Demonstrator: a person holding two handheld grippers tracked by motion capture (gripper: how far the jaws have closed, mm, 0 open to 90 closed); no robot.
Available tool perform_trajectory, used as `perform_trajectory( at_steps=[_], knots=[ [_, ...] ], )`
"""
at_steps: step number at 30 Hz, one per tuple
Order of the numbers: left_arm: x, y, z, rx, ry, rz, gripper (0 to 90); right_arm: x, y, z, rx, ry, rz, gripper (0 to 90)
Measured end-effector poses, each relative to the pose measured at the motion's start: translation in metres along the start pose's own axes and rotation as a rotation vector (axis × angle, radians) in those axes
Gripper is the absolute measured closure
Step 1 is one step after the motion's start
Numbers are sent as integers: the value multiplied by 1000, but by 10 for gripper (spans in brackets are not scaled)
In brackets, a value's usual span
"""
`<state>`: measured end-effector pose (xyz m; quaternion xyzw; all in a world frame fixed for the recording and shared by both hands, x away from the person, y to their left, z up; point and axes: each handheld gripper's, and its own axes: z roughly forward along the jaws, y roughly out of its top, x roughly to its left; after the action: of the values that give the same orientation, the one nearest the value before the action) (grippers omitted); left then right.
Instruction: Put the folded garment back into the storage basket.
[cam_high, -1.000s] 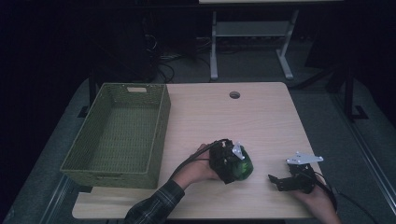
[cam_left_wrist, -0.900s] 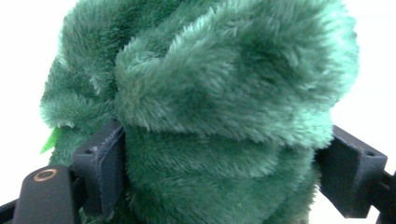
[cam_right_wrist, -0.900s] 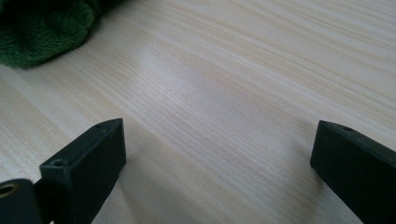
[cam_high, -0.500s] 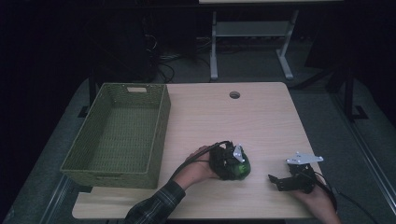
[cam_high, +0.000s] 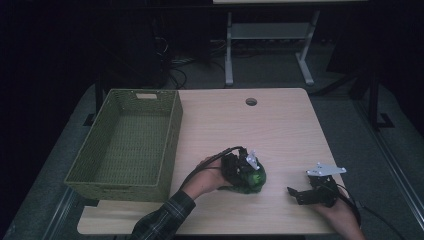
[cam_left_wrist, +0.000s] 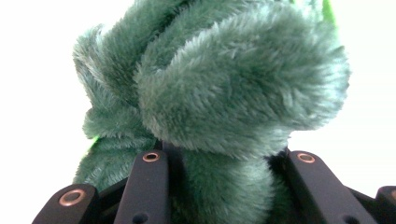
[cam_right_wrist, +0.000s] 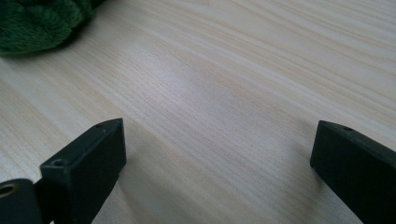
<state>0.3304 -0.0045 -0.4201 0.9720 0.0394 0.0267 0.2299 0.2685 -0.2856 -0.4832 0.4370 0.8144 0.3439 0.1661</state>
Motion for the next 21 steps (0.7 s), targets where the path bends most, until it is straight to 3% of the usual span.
perform_trajectory(
  at_steps=[21],
  knots=[
    [7, 10, -57, -34, 6, 3, 640, 0, 0, 0, -1, 0, -2, 32]
  ],
)
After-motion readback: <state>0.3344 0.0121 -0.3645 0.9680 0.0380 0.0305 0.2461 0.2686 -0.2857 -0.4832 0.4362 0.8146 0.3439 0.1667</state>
